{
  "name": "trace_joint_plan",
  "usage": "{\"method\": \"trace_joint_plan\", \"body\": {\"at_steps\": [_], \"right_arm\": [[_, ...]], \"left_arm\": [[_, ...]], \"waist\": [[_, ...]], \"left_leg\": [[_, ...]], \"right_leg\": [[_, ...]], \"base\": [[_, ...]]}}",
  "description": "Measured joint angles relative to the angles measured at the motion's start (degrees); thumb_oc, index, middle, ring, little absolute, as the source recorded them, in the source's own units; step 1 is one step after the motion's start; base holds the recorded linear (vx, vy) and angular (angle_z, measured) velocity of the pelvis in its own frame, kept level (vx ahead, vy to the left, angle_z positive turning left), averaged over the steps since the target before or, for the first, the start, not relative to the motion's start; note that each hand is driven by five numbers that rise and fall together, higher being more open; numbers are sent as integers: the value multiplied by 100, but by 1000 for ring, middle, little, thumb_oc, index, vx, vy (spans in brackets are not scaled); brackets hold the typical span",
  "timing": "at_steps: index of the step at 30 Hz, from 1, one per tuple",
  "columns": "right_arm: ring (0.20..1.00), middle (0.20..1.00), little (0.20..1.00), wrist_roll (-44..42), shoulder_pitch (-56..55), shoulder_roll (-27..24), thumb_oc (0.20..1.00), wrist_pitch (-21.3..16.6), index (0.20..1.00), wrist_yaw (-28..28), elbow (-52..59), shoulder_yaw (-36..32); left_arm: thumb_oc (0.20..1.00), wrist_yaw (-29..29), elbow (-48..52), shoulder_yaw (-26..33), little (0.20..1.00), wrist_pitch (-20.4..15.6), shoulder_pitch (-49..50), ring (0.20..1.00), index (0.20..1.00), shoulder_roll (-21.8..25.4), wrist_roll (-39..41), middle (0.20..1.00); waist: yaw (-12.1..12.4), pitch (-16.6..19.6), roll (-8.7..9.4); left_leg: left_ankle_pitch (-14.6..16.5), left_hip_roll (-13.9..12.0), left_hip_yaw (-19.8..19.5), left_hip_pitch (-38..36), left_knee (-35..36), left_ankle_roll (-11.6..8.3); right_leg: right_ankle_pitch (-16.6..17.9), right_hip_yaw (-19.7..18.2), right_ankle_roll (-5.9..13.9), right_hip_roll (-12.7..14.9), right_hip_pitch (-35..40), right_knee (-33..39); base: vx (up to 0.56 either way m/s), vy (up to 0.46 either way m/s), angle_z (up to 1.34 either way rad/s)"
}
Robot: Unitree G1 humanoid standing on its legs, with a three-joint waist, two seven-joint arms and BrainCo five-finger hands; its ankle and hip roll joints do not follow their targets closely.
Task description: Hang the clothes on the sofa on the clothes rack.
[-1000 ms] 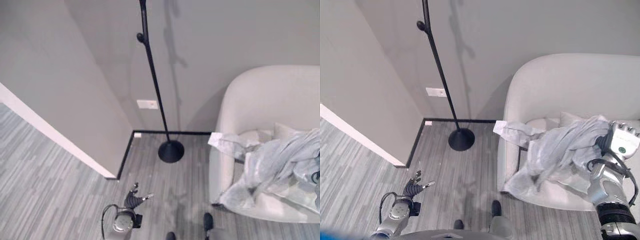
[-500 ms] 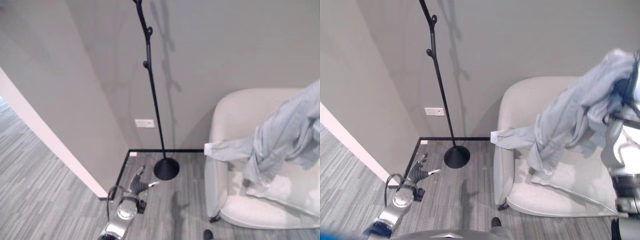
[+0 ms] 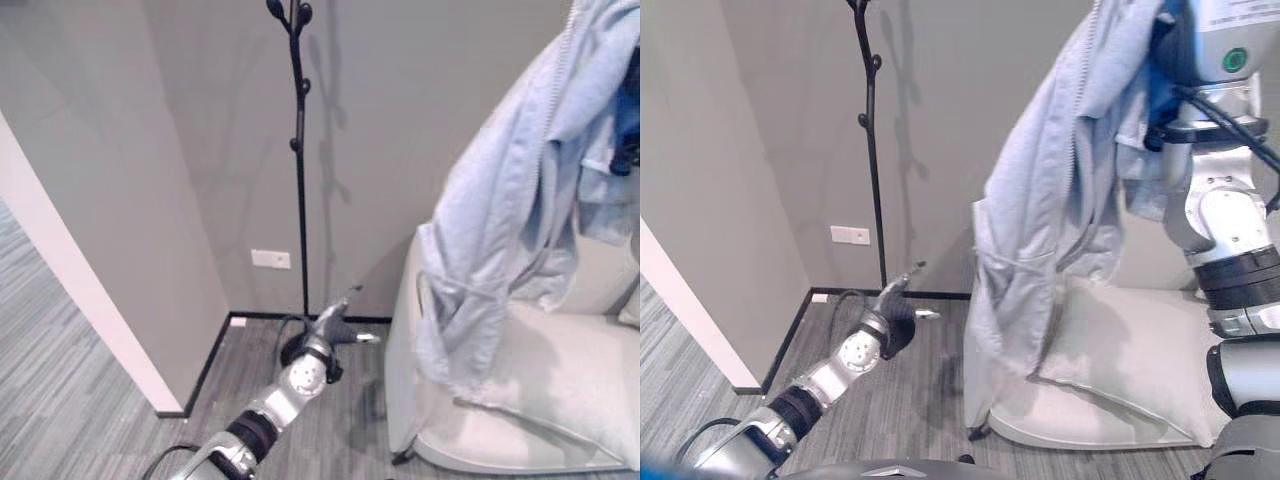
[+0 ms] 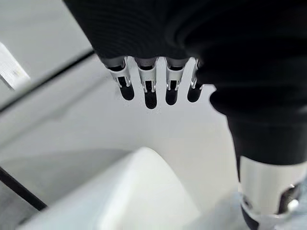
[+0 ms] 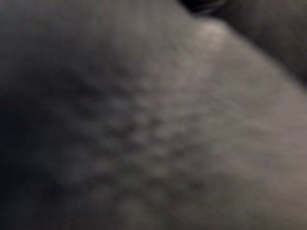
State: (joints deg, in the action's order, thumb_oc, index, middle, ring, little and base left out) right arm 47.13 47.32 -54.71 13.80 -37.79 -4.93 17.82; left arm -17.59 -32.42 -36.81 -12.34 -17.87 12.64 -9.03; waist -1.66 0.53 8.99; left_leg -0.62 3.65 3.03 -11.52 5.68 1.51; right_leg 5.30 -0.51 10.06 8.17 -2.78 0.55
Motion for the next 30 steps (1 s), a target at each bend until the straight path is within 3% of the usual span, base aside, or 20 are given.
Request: {"method": "trace_joint_plan", "body": {"at_steps": [6, 10, 13, 17, 21, 22, 23, 30], "right_arm": [[200, 200, 200, -11, 89, 791, 200, -88, 200, 236, 5, 560], [200, 200, 200, -55, 182, 1128, 200, -168, 200, 394, 7, 794], [200, 200, 200, -54, 441, 1455, 200, -165, 200, 476, 29, 939], [200, 200, 200, -51, 741, 1461, 200, -178, 200, 577, 75, 1014], [200, 200, 200, -52, 765, 1458, 200, -166, 200, 592, 78, 1013], [200, 200, 200, -53, 765, 1459, 200, -151, 200, 599, 73, 1015], [200, 200, 200, -53, 765, 1460, 200, -150, 200, 601, 73, 1019], [200, 200, 200, -50, 760, 1547, 200, -127, 200, 715, -23, 1106]], "left_arm": [[1000, 166, 50, -527, 1000, 12, -227, 1000, 1000, -431, 801, 1000], [1000, 250, -5, -849, 1000, 43, -528, 1000, 1000, -612, 892, 1000], [1000, 312, -54, -912, 1000, 57, -639, 1000, 1000, -775, 1425, 1000], [1000, 565, -40, -1053, 1000, 56, -703, 1000, 1000, -907, 2078, 1000], [1000, 731, -40, -1062, 1000, 63, -701, 1000, 1000, -905, 2646, 1000], [401, 830, -40, -1054, 401, 97, -700, 401, 401, -913, 2989, 401], [200, 854, -40, -1053, 200, 106, -700, 200, 200, -912, 3067, 200], [200, 968, -40, -961, 200, 180, -697, 200, 200, -898, 3808, 200]], "waist": [[-4, -2, -1], [-21, -4, 3], [-153, -2, -7], [-143, -3, -33], [-161, 4, -87], [-159, -4, -108], [-159, -6, -111], [-147, -22, -145]], "left_leg": [[31, 12, 9, -54, 0, -3], [43, 22, 16, -55, 0, 1], [73, 39, 17, -81, -2, 10], [128, 71, 88, -134, -32, 22], [149, 71, 122, -168, -32, 37], [148, 74, 132, -169, -32, 34], [148, 75, 133, -169, -33, 34], [152, 77, 138, -181, -32, 31]], "right_leg": [[11, -17, -15, 2, -6, -84], [11, -21, -15, 6, -9, -92], [14, -93, -20, 1, -23, -188], [101, -161, -132, -12, -85, -315], [112, -185, -119, -24, -81, -365], [154, -198, -151, -31, -74, -366], [159, -199, -158, -31, -74, -365], [161, -209, -162, -31, -61, -363]], "base": [[-1, 0, -1], [0, 0, 0], [0, 0, 0], [4, 6, -9], [6, 5, -7], [0, 0, 0], [0, 0, 0], [0, 0, 0]]}}
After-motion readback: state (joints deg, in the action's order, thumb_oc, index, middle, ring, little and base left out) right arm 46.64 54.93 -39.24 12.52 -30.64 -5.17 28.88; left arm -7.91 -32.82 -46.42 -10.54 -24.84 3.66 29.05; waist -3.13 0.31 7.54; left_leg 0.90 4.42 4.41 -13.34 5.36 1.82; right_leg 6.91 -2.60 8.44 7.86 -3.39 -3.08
